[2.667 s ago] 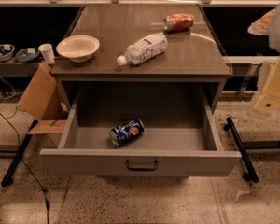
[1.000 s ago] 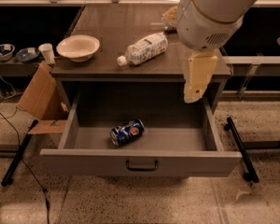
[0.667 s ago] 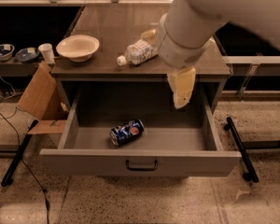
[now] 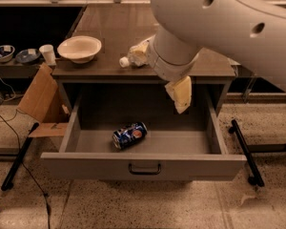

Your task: Pick pepsi can from top drawer and place on counter

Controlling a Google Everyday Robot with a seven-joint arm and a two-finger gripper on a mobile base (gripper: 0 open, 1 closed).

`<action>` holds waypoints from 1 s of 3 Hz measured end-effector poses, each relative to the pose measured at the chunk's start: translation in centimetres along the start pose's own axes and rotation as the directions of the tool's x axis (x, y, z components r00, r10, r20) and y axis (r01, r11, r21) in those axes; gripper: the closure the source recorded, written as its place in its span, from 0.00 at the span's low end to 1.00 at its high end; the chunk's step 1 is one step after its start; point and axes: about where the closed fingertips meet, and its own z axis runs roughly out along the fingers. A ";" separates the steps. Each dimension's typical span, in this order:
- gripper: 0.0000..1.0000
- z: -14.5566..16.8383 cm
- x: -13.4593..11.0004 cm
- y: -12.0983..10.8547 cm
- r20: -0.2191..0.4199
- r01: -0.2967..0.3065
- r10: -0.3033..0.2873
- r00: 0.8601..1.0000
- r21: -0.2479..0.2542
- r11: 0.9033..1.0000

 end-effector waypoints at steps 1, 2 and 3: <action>0.00 0.6 -1.5 0.0 -0.078 0.118 -0.122 0.990 -0.056 0.991; 0.00 2.8 -2.8 0.2 -0.124 0.257 -0.276 0.953 -0.150 0.955; 0.00 5.8 -3.1 0.7 -0.116 0.355 -0.389 0.914 -0.236 0.905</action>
Offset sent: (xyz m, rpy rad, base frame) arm -0.0017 0.0391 -0.0572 -0.4847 -0.0169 0.2698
